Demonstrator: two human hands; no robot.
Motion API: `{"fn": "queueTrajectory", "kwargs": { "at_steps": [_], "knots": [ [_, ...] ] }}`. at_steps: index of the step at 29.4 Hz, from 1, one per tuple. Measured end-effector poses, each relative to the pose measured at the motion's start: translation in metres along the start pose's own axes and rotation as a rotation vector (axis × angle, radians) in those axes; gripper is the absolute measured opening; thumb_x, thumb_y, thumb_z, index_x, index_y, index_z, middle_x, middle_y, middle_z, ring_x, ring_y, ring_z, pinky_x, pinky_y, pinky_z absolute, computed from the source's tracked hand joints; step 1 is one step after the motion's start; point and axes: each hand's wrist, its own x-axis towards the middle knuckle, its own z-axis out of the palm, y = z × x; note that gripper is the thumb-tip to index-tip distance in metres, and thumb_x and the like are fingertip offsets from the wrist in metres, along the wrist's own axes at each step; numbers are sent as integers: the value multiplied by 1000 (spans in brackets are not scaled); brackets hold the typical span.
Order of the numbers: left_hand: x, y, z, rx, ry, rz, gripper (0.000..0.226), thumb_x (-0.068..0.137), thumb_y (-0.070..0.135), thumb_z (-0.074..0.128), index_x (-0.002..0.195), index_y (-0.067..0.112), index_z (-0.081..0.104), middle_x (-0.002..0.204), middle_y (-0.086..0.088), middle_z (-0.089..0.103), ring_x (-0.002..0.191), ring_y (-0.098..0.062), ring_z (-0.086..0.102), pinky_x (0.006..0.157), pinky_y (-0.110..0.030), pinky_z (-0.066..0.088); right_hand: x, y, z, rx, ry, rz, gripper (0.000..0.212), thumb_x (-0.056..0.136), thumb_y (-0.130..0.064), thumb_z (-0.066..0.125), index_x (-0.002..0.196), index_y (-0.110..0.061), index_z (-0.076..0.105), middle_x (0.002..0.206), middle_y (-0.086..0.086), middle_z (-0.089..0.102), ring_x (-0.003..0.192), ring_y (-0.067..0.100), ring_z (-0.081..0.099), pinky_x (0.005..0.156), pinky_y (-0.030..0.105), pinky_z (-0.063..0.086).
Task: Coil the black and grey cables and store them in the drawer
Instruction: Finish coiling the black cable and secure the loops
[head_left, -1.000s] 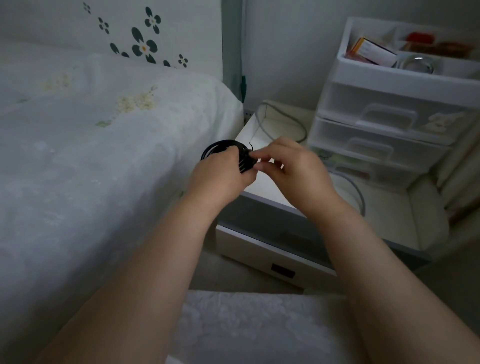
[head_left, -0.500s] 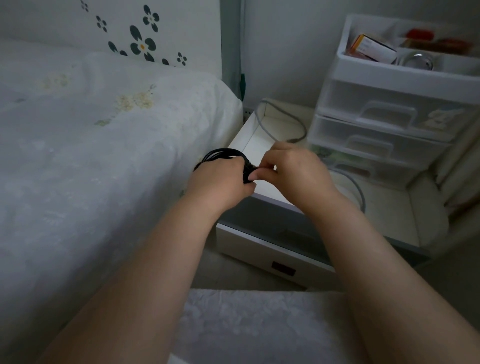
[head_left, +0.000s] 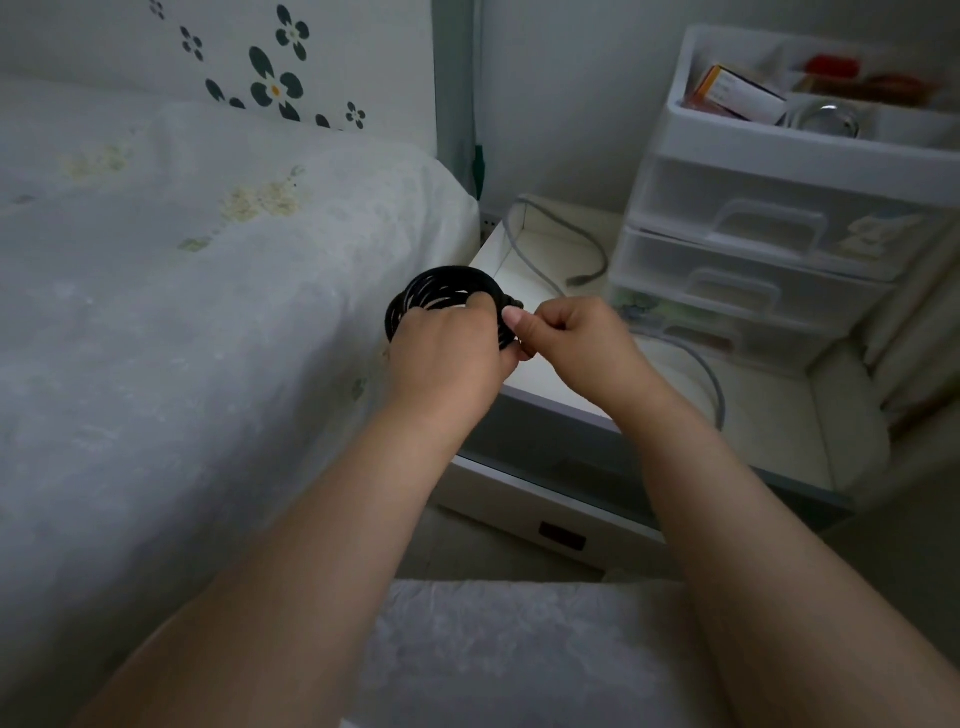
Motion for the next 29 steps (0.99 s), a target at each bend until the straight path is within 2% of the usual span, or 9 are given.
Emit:
{"fn": "queueTrajectory", "kwargs": {
  "at_steps": [4,8,11,14,16,20,22,24,29],
  "knots": [
    [1,4,0,13,56,33,33,94,40,50,99,8,53,74,-7,62,62,-24,40,64,-32,23,-1,-1,-4,323,-73,86,50,91,-36,59,50,-9,55,40,0,34,39,11,24,41,19,23],
    [1,3,4,-124,81,30,31,91,36,56,97,6,54,73,-7,59,66,-30,55,61,-32,30,-2,2,-3,371,-129,139,55,91,-42,56,44,-14,48,42,2,30,40,14,21,42,21,20],
    [4,3,3,-325,-52,-74,28,85,33,61,103,12,53,86,-4,64,79,-29,62,62,-33,44,-1,2,0,220,-65,123,58,90,-49,53,45,-12,46,38,2,34,33,10,28,40,20,27],
    [7,2,1,-589,-225,-113,24,76,33,67,96,24,58,79,7,64,73,-14,63,55,-26,44,0,6,5,22,64,69,65,84,-61,52,54,-3,53,43,3,50,42,12,43,49,24,36],
    [6,3,-3,-742,-303,-141,18,73,27,70,89,22,63,73,3,66,70,-16,64,55,-25,44,-1,10,6,-131,174,24,70,80,-70,48,59,-3,56,51,8,54,50,19,48,52,30,34],
    [5,1,-9,-889,-459,-167,17,73,21,77,87,17,68,70,-1,70,69,-17,69,60,-28,50,-7,12,2,-301,273,-89,59,79,-69,49,51,-17,42,46,-3,42,48,12,41,47,29,24],
    [6,0,-10,-927,-507,-172,20,73,26,80,86,16,68,68,-1,70,68,-15,68,64,-28,51,-9,17,-1,-157,287,-93,57,80,-70,46,53,-19,44,49,-4,45,50,12,43,49,30,29],
    [8,1,-11,-995,-516,-183,29,73,33,81,87,10,69,72,-8,71,69,-19,68,73,-33,54,-8,23,-10,150,368,-42,51,87,-62,40,63,-19,53,58,-1,54,55,12,50,57,31,41],
    [12,10,-12,-1095,-462,-232,37,78,44,72,67,11,62,55,2,62,58,-10,61,67,-26,44,15,55,-63,893,546,263,23,97,-25,50,113,-9,52,97,5,62,78,14,61,67,24,50]
  ]
}}
